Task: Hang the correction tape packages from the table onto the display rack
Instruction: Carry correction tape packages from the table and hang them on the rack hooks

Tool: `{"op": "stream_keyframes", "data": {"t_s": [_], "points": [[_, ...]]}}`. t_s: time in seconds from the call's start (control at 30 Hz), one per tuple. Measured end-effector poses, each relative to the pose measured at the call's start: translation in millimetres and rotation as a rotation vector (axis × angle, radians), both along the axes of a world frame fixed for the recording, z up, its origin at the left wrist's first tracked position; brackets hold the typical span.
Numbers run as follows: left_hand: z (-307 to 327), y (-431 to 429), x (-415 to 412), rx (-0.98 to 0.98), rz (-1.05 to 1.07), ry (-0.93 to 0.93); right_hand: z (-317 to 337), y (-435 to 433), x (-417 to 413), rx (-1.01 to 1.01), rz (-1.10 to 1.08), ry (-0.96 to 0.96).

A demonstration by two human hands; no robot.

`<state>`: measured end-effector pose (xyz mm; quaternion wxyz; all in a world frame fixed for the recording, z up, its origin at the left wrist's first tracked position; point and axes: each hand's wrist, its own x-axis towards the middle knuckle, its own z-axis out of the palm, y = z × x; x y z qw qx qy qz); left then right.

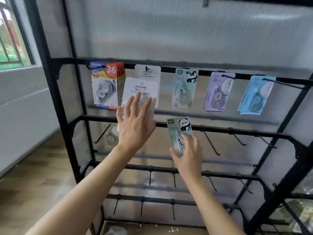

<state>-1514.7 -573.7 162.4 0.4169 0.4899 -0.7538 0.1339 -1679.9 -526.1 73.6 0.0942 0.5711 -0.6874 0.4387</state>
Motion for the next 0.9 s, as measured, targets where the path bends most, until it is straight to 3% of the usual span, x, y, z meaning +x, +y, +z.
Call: {"op": "stream_keyframes", "data": {"t_s": [0.5, 0.9], "points": [[33, -60, -22, -0.011, 0.01, -0.048, -18, -36, 18, -0.087, 0.008, 0.017], [20, -77, -26, -0.049, 0.045, 0.006, -21, -40, 17, -0.105, -0.016, 0.046]]}}
